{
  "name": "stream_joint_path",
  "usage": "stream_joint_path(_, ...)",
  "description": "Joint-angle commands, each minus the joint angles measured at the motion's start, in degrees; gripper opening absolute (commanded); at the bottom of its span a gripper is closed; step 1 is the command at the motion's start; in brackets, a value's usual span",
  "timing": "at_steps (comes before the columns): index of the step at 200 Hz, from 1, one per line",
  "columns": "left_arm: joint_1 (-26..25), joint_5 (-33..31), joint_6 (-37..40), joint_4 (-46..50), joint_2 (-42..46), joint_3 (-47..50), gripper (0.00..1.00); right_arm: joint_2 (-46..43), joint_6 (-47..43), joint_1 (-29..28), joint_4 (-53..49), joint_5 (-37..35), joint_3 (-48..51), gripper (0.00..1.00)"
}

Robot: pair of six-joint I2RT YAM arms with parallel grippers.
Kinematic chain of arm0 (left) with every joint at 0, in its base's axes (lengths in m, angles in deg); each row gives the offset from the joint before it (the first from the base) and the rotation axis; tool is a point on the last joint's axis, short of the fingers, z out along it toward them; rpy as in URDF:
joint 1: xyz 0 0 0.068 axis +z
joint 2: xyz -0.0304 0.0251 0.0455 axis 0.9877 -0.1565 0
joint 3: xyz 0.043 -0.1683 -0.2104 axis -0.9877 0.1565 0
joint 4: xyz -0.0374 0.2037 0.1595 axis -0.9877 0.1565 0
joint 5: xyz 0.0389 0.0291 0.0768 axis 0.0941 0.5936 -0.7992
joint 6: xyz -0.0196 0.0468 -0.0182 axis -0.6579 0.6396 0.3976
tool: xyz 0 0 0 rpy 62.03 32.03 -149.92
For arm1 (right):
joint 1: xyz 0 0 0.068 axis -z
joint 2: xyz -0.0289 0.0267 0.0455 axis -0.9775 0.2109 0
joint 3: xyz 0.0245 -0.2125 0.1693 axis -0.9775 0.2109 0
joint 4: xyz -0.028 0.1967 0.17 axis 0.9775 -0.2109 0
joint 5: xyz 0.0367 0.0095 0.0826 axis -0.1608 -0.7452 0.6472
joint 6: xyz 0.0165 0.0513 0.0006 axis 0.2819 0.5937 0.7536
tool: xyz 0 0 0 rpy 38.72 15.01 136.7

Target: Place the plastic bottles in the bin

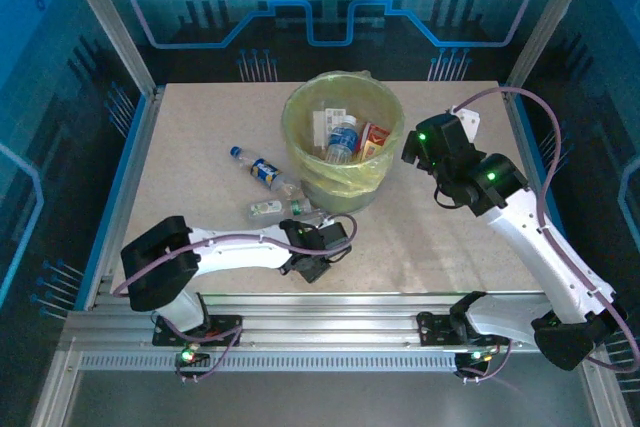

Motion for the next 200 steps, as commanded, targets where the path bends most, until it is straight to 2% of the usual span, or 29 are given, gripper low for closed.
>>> stream_joint_path(1, -0.3, 1.7, -1.8, -0.2, -1.2, -1.4, 0.77, -0.2, 0.0, 1.0, 0.2, -1.2, -0.6, 1.0)
stream_joint_path(27, -0.4, 2.3, -2.1, -0.9, -2.4, -1.5, 0.73, -0.1, 0.1, 1.0, 0.3, -1.2, -0.4, 1.0)
stream_joint_path(50, -0.4, 2.9, -2.1, -1.2, -3.2, -1.5, 0.64, -0.2, 0.0, 1.1, 0.3, -1.3, -0.3, 1.0)
stream_joint_path(80, -0.5, 2.4, -1.6, -0.8, -1.9, -1.4, 0.54, -0.4, -0.1, 1.2, 0.3, -1.4, -0.3, 1.0)
stream_joint_path(95, -0.8, 2.4, -1.0, -0.4, -0.3, -1.2, 0.53, -0.5, 0.0, 1.2, 0.3, -1.5, -0.1, 1.0)
stream_joint_path(127, -1.3, 5.2, 0.3, -0.8, 6.6, -0.1, 0.52, -1.2, 0.2, 1.3, 0.3, -2.1, 0.3, 1.0)
stream_joint_path(143, -1.3, 9.1, 1.7, -2.3, 11.7, 1.2, 0.49, -1.5, 0.3, 1.3, 0.2, -2.6, 0.6, 1.0)
stream_joint_path(175, -1.3, 18.2, 5.7, -4.6, 22.7, 2.1, 0.48, -2.6, 0.5, 1.5, 0.1, -3.3, 1.1, 1.0)
stream_joint_path(200, -1.2, 20.8, 8.5, -6.3, 29.4, 0.3, 0.48, -4.1, 0.9, 1.5, 0.4, -4.2, 2.0, 1.0)
